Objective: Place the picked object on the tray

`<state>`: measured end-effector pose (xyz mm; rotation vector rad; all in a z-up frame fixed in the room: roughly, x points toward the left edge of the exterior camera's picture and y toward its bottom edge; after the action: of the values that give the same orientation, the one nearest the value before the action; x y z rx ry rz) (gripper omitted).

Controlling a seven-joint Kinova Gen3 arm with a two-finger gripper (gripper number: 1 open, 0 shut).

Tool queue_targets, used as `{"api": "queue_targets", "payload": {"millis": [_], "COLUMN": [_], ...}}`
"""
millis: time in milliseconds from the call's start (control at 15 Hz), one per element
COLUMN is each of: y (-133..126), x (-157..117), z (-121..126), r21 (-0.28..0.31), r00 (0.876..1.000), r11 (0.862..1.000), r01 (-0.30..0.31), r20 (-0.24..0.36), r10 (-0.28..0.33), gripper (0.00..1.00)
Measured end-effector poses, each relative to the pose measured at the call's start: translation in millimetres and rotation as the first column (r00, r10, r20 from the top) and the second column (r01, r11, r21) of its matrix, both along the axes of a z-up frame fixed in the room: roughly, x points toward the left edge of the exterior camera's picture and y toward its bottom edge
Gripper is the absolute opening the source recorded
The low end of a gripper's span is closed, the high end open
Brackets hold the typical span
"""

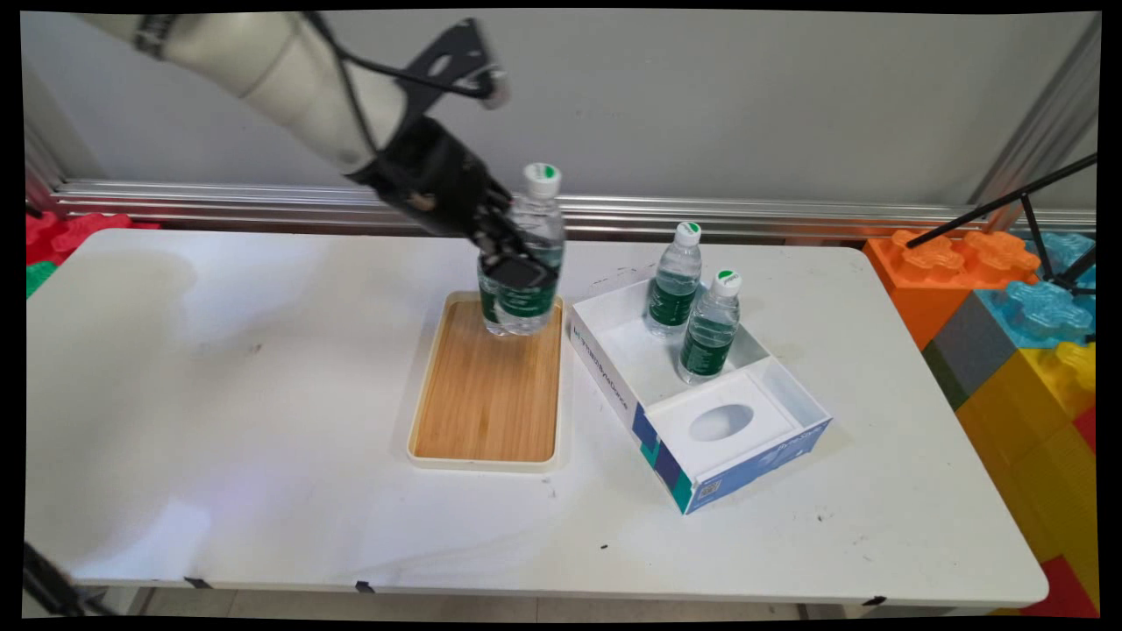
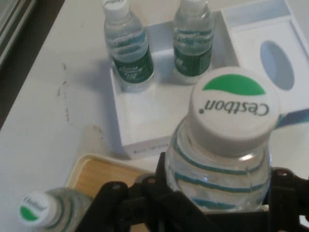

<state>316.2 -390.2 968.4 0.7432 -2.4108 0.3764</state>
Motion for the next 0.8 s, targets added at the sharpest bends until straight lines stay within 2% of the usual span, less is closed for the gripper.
{"api": "queue_targets", "payload": {"millis": [200, 400, 600, 800], "y": [4, 2, -7, -22], "x": [25, 39, 47, 49], "z": [-10, -29, -61, -100], "r21": [-0.039, -0.07, -0.077, -0.049], "r00": [0.999, 0.998, 0.996, 0.995], "r11": [0.999, 0.995, 0.993, 0.994], "r01": [0.034, 0.066, 0.086, 0.093], "r20": [-0.006, -0.007, -0.015, -0.029], "r10": [-0.034, -0.067, -0.087, -0.095], "gripper": [0.0, 0.0, 0.0, 0.0]}}
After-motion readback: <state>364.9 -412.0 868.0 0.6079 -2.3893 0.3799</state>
